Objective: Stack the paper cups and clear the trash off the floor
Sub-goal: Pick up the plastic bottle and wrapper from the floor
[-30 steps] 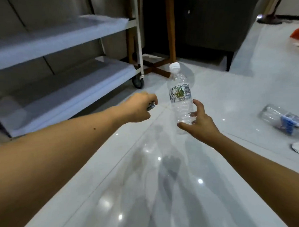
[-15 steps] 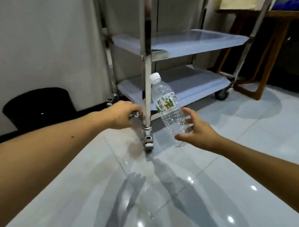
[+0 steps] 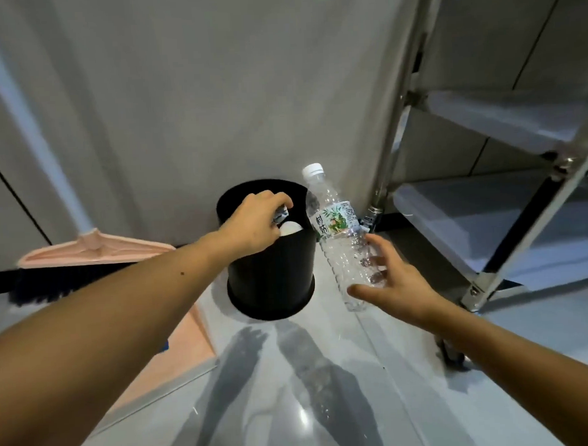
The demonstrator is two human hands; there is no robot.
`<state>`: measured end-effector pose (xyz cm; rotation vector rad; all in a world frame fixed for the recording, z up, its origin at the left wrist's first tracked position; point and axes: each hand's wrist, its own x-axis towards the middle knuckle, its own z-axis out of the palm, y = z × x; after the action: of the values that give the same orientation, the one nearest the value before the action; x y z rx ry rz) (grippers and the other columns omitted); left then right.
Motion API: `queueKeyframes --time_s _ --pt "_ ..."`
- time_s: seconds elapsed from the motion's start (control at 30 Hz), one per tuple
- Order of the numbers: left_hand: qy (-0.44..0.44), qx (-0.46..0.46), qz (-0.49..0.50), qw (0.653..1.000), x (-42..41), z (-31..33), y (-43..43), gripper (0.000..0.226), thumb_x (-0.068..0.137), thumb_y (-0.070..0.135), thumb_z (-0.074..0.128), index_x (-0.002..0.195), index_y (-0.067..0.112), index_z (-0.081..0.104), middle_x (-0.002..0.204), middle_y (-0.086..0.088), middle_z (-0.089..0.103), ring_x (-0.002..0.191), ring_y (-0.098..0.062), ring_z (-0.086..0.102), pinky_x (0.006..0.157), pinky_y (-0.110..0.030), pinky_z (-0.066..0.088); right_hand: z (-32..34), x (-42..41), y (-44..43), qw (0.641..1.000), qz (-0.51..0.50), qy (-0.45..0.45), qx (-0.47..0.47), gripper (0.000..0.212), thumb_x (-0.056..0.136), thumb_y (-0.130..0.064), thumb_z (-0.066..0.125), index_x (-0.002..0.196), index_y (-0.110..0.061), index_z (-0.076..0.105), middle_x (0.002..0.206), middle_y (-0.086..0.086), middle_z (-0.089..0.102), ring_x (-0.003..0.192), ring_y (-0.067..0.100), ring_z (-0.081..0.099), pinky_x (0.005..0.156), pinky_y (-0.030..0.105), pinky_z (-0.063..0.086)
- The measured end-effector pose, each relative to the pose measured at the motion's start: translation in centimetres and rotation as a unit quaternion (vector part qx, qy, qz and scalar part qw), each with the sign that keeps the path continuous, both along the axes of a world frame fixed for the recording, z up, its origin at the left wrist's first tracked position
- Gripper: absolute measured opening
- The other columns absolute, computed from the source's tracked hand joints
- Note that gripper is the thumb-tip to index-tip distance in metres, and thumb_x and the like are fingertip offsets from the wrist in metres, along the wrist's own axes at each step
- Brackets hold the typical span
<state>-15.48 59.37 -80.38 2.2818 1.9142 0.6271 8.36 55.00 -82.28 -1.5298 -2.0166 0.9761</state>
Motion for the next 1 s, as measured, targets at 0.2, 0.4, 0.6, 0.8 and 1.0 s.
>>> queueKeyframes --time_s 0.2,0.4,0.6,0.8,1.0 --pt "-0.127 -0.034 0.053 0.99 -1.6 -1.5 5.0 0.077 0.082 0.024 0.066 0.144 0.02 0.021 0.15 -0.01 0.022 0.137 -0.033 0.025 0.113 -0.043 0.026 0.2 -3.5 3.2 0.999 -0.032 0.002 0.018 0.085 0.078 -0.029 0.07 0.142 -0.036 0.015 0.128 0.001 0.048 0.102 0.018 0.053 0.09 0.032 0.047" --pt "-0.03 -0.061 0.03 0.997 -3.1 -4.4 4.5 0.073 0.082 0.03 0.064 0.142 0.015 0.026 0.151 -0.005 0.027 0.139 -0.029 0.021 0.116 -0.038 0.02 -0.7 -5.0 4.2 1.0 -0.022 -0.009 0.013 0.085 0.078 -0.027 0.07 0.143 -0.032 0.016 0.136 0.005 0.046 0.108 0.02 0.054 0.09 0.032 0.047" --pt "-0.003 -0.069 0.067 0.995 -5.6 -3.7 3.7 0.067 0.081 0.034 0.062 0.138 0.017 0.032 0.146 -0.002 0.033 0.136 -0.026 0.026 0.11 -0.044 0.03 0.2 -8.4 5.9 0.998 -0.003 0.047 0.033 0.082 0.079 -0.02 0.07 0.143 -0.027 0.019 0.129 0.001 0.053 0.092 0.013 0.056 0.082 0.025 0.045" --pt "0.006 -0.07 0.088 0.994 -7.3 -2.7 1.7 0.061 0.083 0.028 0.06 0.137 0.017 0.032 0.146 0.001 0.03 0.133 -0.026 0.022 0.106 -0.043 0.034 1.6 -13.6 10.3 0.989 -0.015 0.12 0.085 0.1 0.078 -0.028 0.072 0.147 -0.026 0.001 0.154 0.006 0.023 0.139 0.025 0.03 0.114 0.042 0.029" --pt "0.031 -0.094 0.105 0.99 -7.1 -3.0 0.1 0.063 0.081 0.026 0.06 0.136 0.019 0.032 0.146 0.001 0.03 0.134 -0.025 0.023 0.105 -0.044 0.036 -0.8 -11.8 8.9 0.995 0.054 0.057 0.057 0.097 0.078 -0.022 0.072 0.147 -0.028 0.004 0.155 0.001 0.02 0.141 0.022 0.025 0.113 0.036 0.028"
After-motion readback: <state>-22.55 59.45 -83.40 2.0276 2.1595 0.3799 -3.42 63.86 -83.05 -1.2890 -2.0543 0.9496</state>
